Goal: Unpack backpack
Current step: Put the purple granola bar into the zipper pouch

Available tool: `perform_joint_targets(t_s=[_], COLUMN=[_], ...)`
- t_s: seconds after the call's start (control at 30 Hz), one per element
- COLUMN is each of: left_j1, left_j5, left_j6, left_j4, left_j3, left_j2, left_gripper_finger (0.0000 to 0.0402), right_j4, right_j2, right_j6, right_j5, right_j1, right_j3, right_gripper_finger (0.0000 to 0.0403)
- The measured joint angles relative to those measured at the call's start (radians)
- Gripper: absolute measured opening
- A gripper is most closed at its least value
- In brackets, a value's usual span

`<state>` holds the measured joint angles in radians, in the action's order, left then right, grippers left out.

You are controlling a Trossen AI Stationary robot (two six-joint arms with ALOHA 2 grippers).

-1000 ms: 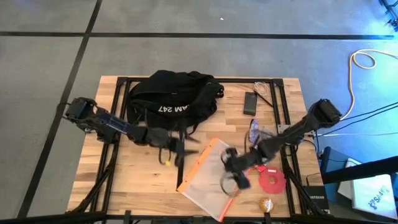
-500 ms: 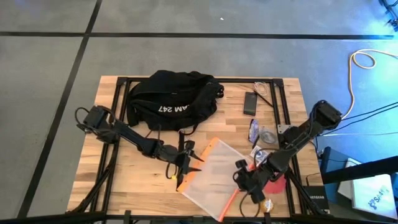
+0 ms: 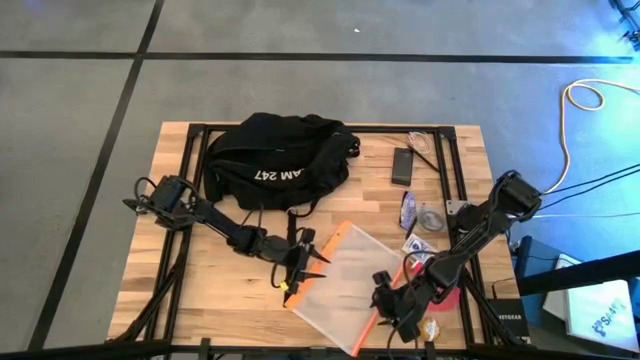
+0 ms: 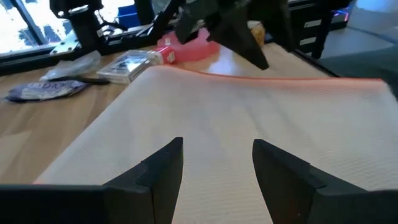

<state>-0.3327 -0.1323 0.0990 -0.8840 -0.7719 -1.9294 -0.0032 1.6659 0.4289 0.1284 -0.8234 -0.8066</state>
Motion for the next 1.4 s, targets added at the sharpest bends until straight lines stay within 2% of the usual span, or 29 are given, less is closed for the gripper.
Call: perform_joint_targets(t_s=[0.23,0.37,0.8,0.97,1.07,1.3,1.4], left_j1=[0.012,0.013,0.013,0.021,0.029,0.067,0.086], left_j5=[0.000,-0.001,-0.014,-0.016,-0.019,-0.020,-0.020], left_j6=[-0.006,-0.013,-0.021,-0.031,-0.046,-0.115,-0.154], left_j4=[0.003,0.005,0.022,0.042,0.055,0.283,0.322], left_j3=[0.000,0.000,0.000,0.000,0.000,0.001,0.001], left_j2=[0.000,0.000,0.000,0.000,0.000,0.000,0.000], left_gripper_finger=[0.0177,0.0177,0.0177,0.0177,0.0177,0.0177,0.0177], right_j4=[0.012,0.011,0.013,0.010,0.006,0.001,0.001], right_j2=[0.052,0.086,0.088,0.088,0.088,0.088,0.088], right_j6=[-0.071,-0.118,-0.195,-0.245,-0.256,-0.270,-0.332], right_j5=[0.038,0.064,0.180,0.270,0.281,0.282,0.271], right_j1=[-0.001,0.012,0.053,0.067,0.074,0.074,0.073], right_j3=[0.000,0.000,0.000,0.000,0.000,0.000,0.000], right_gripper_finger=[0.0302,0.0324,0.0275,0.0269,0.0269,0.0269,0.0269])
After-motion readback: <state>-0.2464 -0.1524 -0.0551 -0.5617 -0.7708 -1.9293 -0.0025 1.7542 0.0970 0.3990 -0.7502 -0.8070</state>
